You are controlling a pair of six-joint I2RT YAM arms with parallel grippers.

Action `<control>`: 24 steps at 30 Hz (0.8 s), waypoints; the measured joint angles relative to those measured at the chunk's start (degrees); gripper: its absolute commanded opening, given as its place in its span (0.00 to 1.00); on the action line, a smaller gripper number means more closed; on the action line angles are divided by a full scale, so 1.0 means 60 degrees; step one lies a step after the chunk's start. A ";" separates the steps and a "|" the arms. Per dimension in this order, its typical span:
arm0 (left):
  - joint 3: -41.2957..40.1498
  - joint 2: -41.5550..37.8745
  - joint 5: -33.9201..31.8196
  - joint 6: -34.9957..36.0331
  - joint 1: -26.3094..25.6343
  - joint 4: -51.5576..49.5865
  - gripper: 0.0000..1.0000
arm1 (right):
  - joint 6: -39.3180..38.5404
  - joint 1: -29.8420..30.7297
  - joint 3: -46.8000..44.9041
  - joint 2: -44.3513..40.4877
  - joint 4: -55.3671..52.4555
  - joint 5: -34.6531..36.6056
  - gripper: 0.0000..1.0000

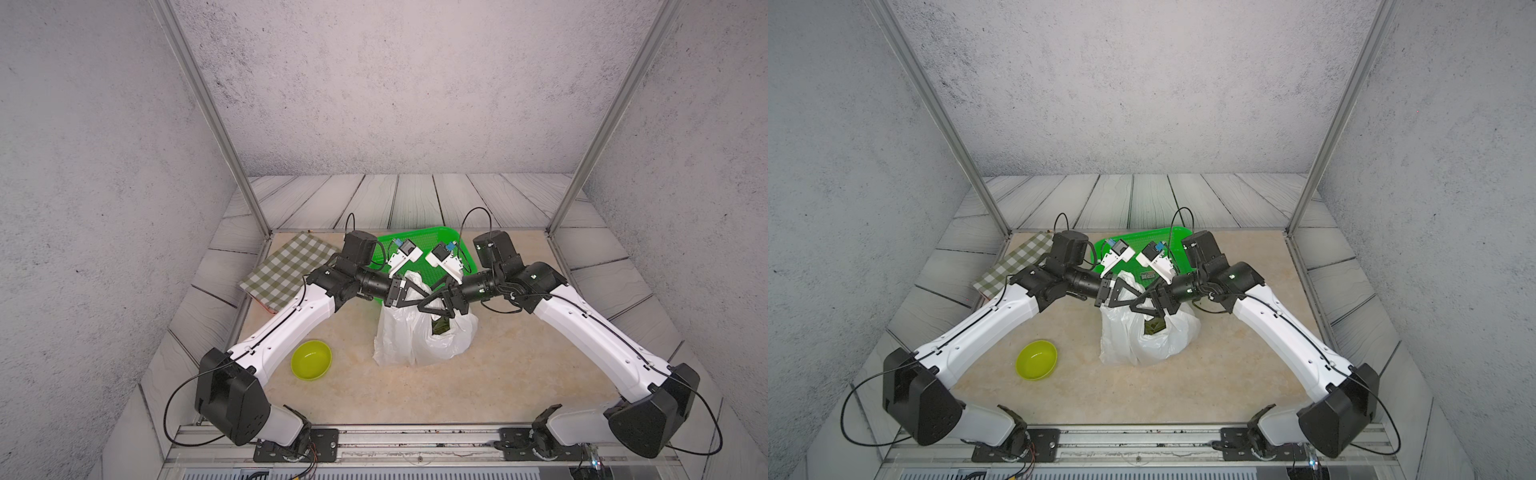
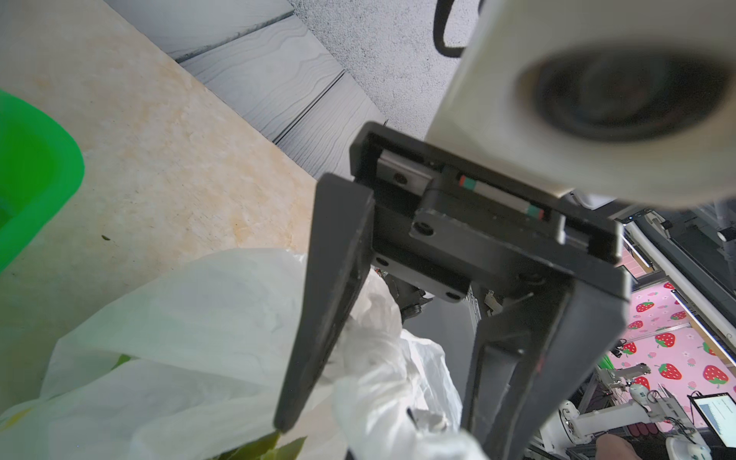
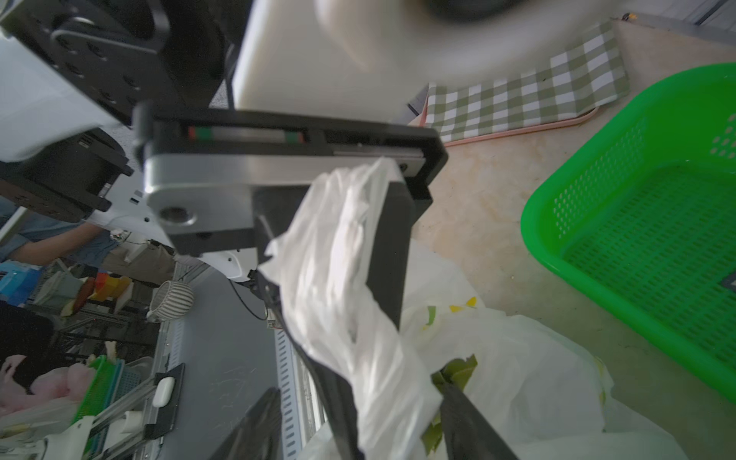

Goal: Place the pineapple into a plastic bag & tie a knot
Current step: Cross the plastic bag at the center of the board.

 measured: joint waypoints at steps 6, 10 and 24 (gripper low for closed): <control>0.0000 0.0011 0.0302 0.0018 0.0062 -0.0178 0.00 | 0.0051 -0.0011 -0.0736 -0.0248 0.0127 -0.0481 0.39; 0.0000 0.0025 0.0561 0.0102 0.0124 -0.0306 0.00 | 0.0262 -0.0018 -0.0943 -0.0506 0.0215 -0.0506 0.31; 0.0259 0.0062 0.0951 0.0535 0.0335 -0.0892 0.00 | 0.0936 -0.0018 -0.1100 -0.0998 0.0488 -0.0459 0.38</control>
